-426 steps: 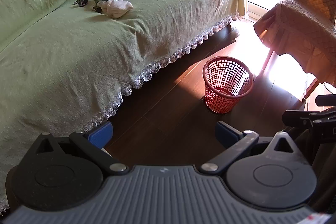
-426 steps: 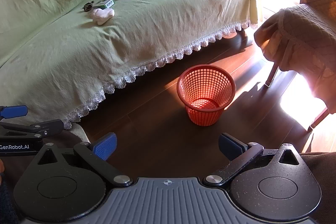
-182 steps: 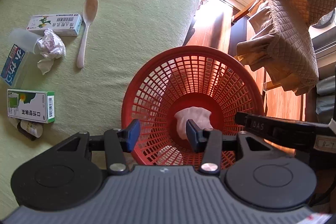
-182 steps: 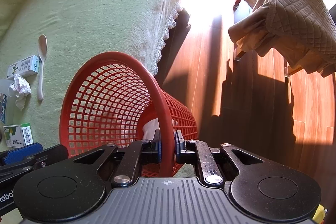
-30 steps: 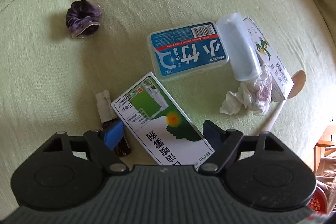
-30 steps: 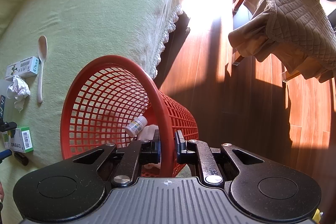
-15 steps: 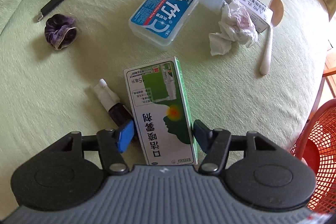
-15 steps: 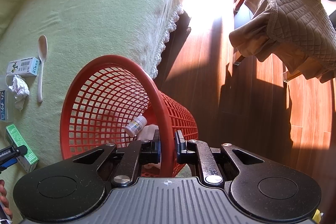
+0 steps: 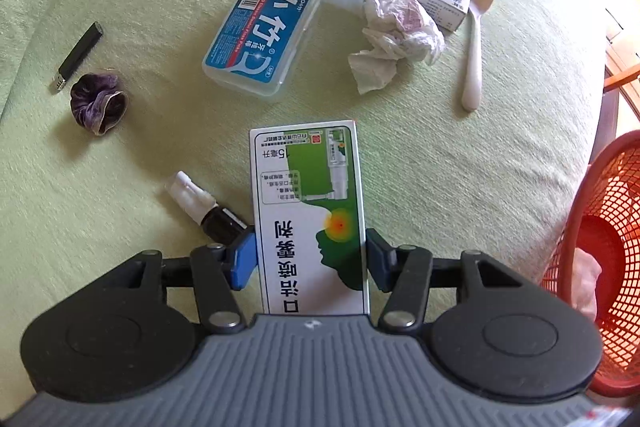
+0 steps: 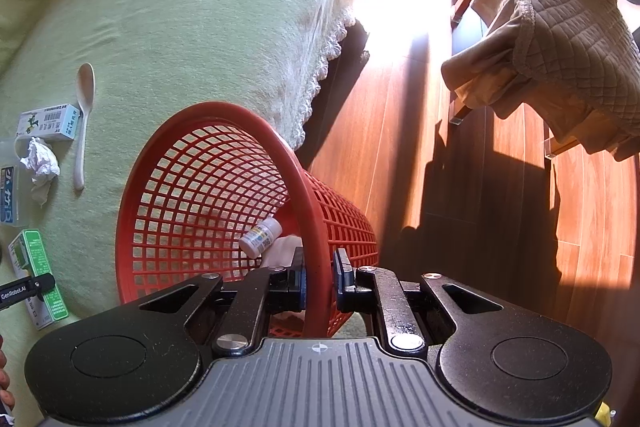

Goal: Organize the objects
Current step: 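Grasp the green-and-white medicine box with the left gripper, then drop the medicine box into the red basket with the left gripper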

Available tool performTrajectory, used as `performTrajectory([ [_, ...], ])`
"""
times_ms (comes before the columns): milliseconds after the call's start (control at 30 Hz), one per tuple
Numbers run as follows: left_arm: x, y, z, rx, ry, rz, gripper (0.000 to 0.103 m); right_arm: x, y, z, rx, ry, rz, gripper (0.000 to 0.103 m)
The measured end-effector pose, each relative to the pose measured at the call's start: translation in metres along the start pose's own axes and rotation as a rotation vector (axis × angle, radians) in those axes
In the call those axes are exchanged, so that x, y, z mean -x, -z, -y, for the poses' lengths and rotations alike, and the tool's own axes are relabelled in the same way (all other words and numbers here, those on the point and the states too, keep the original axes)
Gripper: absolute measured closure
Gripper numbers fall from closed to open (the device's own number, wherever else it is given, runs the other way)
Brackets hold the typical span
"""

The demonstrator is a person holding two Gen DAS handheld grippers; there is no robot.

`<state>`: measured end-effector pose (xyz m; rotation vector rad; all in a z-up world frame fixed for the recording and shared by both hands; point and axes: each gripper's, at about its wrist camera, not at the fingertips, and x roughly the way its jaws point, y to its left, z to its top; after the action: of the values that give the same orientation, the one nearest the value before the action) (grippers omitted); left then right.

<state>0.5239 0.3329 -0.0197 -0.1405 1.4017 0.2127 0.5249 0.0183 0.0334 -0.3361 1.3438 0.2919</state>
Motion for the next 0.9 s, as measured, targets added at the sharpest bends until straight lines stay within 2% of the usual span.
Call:
performTrajectory([
  [100, 0.017, 0.003, 0.01, -0.029, 0.014, -0.032, 0.052, 0.0, 0.001, 0.0, 0.003, -0.001, 0.002, 0.093],
  [467, 0.069, 0.006, 0.072, -0.144, 0.12, -0.049, 0.052, -0.001, 0.001, -0.001, 0.02, -0.001, 0.006, 0.093],
  [900, 0.077, 0.003, 0.129, -0.231, 0.196, -0.047, 0.052, -0.002, 0.0, -0.003, 0.041, 0.0, 0.012, 0.093],
])
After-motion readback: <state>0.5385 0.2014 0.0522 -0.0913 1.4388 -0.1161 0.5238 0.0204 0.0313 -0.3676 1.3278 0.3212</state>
